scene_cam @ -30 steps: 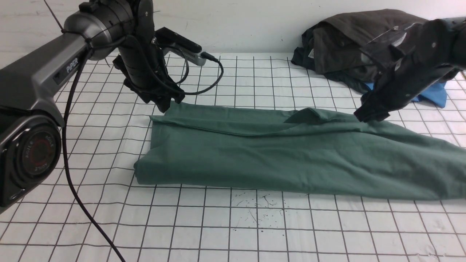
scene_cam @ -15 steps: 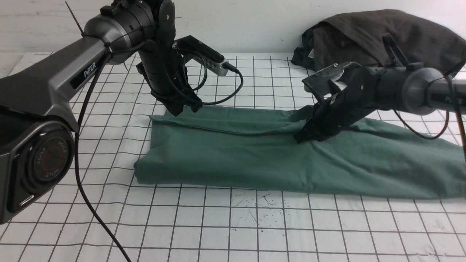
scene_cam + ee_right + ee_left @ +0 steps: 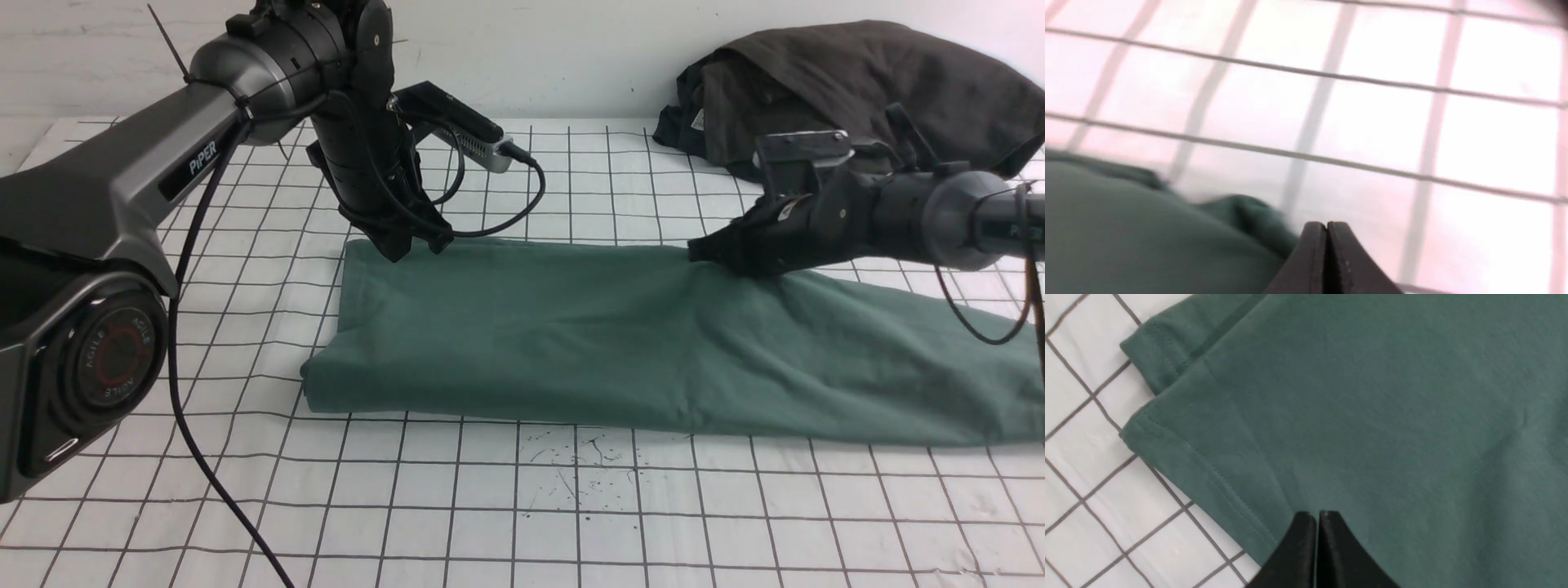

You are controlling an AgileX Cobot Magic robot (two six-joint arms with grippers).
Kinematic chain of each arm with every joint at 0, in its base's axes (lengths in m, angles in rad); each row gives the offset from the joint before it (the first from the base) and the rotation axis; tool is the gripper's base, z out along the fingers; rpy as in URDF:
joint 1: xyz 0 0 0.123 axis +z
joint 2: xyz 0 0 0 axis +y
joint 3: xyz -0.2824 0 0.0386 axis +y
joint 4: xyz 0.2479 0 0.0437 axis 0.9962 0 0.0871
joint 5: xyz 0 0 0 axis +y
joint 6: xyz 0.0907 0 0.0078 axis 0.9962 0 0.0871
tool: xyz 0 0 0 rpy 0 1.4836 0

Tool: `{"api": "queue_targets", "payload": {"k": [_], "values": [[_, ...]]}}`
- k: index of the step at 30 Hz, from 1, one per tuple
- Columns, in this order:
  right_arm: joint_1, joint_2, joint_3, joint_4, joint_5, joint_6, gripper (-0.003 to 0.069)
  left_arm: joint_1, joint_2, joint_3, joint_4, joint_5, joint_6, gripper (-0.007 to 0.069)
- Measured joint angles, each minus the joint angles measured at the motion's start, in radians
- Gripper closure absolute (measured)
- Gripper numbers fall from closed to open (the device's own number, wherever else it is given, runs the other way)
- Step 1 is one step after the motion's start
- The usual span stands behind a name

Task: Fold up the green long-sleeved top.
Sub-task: Use both arms to drag the lower edge of the fabric forward and fold it over the upper edge, then use the right arm to clamp the right edge of the fabric

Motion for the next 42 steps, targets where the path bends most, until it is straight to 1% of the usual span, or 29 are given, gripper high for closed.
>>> {"api": "queue_targets", "payload": {"k": [2, 4, 6, 9, 13, 14, 16, 17, 21, 22, 23, 26, 28, 29, 30, 31, 32, 34, 35, 36, 39, 40, 42], "values": [[-0.036, -0.025, 0.001, 0.000, 0.060, 0.018, 0.0673, 0.000, 0.000, 0.000, 0.000, 0.000, 0.000, 0.0632], [-0.051, -0.047, 0.002, -0.001, 0.097, 0.019, 0.0673, 0.000, 0.000, 0.000, 0.000, 0.000, 0.000, 0.0632], [-0.082, -0.135, 0.003, -0.005, 0.168, 0.004, 0.0673, 0.000, 0.000, 0.000, -0.005, 0.000, 0.000, 0.0632], [-0.111, -0.248, 0.003, -0.030, 0.231, -0.019, 0.0673, 0.000, 0.000, 0.000, -0.016, 0.000, 0.001, 0.0632], [-0.184, -0.467, 0.002, -0.093, 0.391, -0.034, 0.0673, 0.000, 0.000, 0.000, -0.027, 0.000, 0.003, 0.0632], [-0.188, -0.476, 0.002, -0.097, 0.399, -0.034, 0.0673, 0.000, 0.000, 0.000, -0.028, 0.000, 0.003, 0.0632], [-0.231, -0.569, 0.033, -0.111, 0.466, -0.033, 0.0673, 0.000, 0.000, 0.000, -0.044, 0.000, 0.004, 0.0632], [-0.242, -0.592, 0.050, -0.112, 0.475, -0.033, 0.0673, 0.000, 0.000, 0.000, -0.049, 0.000, 0.007, 0.0632], [-0.316, -0.733, 0.259, -0.112, 0.473, -0.024, 0.0673, 0.000, 0.000, 0.000, -0.086, 0.000, 0.010, 0.0632], [-0.316, -0.738, 0.270, -0.112, 0.474, -0.024, 0.0673, 0.000, 0.000, 0.000, -0.089, 0.000, 0.010, 0.0632], [-0.344, -0.762, 0.342, -0.112, 0.463, -0.022, 0.0673, 0.000, 0.000, 0.000, -0.097, 0.000, 0.011, 0.0632], [-0.416, -0.760, 0.451, -0.105, 0.450, 0.000, 0.0655, 0.000, 0.001, 0.000, -0.116, 0.000, 0.017, 0.0632], [-0.441, -0.747, 0.461, -0.104, 0.450, 0.006, 0.0636, 0.000, 0.001, 0.000, -0.122, 0.000, 0.017, 0.0632], [-0.482, -0.722, 0.466, -0.101, 0.449, 0.011, 0.0587, 0.000, 0.001, 0.000, -0.133, 0.000, 0.017, 0.0632], [-0.482, -0.718, 0.466, -0.100, 0.449, 0.011, 0.0587, 0.000, 0.001, 0.000, -0.136, 0.000, 0.017, 0.0632], [-0.508, -0.694, 0.466, -0.096, 0.445, 0.015, 0.0522, 0.000, 0.001, 0.000, -0.147, 0.000, 0.018, 0.0632], [-0.528, -0.667, 0.466, -0.092, 0.438, 0.015, 0.0471, 0.000, 0.001, 0.000, -0.155, 0.000, 0.020, 0.0632], [-0.541, -0.628, 0.466, -0.090, 0.427, 0.016, 0.0354, 0.000, 0.001, 0.000, -0.165, 0.000, 0.028, 0.0632], [-0.543, -0.624, 0.466, -0.090, 0.426, 0.016, 0.0342, 0.000, 0.001, 0.000, -0.166, 0.000, 0.030, 0.0632], [-0.545, -0.587, 0.466, -0.087, 0.410, 0.020, 0.0242, 0.000, 0.001, 0.000, -0.167, 0.000, 0.037, 0.0632], [-0.545, -0.515, 0.466, -0.080, 0.364, 0.022, 0.0079, 0.000, 0.001, 0.000, -0.168, 0.000, 0.043, 0.0632], [-0.545, -0.492, 0.466, -0.080, 0.346, 0.022, 0.0038, 0.000, 0.001, 0.000, -0.168, 0.000, 0.044, 0.0632], [-0.545, -0.457, 0.466, -0.080, 0.322, 0.025, -0.0006, 0.000, 0.001, 0.000, -0.168, 0.000, 0.047, 0.0632]]}}
